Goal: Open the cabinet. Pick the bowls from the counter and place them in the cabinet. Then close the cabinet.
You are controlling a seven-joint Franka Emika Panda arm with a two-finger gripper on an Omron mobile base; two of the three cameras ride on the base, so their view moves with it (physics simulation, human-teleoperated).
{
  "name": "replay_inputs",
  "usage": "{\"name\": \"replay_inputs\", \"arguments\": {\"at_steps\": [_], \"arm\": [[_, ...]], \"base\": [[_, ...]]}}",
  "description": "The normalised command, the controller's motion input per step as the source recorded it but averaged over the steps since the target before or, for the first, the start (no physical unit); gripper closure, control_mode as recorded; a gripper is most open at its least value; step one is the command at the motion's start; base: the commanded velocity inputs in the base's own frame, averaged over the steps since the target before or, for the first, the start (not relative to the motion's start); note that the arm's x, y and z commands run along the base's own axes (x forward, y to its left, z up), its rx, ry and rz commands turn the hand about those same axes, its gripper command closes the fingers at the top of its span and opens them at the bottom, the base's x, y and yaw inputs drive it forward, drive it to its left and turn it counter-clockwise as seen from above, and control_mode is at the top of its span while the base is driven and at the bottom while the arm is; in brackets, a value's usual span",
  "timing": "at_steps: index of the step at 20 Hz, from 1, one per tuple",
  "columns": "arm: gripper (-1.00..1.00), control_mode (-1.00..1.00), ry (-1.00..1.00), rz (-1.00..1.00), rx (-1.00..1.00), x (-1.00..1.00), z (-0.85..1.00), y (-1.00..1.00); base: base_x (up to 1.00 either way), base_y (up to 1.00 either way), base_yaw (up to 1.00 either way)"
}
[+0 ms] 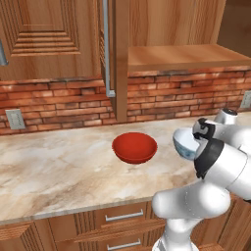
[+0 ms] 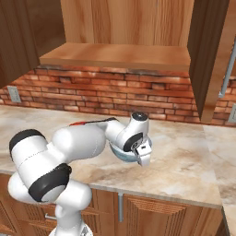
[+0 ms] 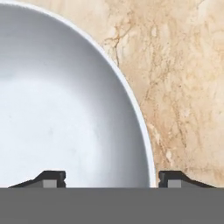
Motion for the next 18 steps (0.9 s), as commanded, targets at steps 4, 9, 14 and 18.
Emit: {"name": "replay_inputs", "arguments": {"at_steps": [4, 9, 14, 18], "arm": [[1.00, -1.00, -0.15, 0.00, 0.00, 0.00, -0.08, 0.00], [1.00, -1.00, -0.35, 0.00, 0.00, -0.32, 0.00, -0.06], [1.00, -1.00, -0.41, -0.06, 0.00, -0.50, 0.28, 0.00], [1.00, -1.00, -0.40, -0.14, -0.03, -0.53, 0.67, 0.04]], "base": [[0.00, 0.00, 0.00], [0.00, 0.00, 0.00], [0.00, 0.00, 0.00], [0.00, 0.00, 0.00]]}}
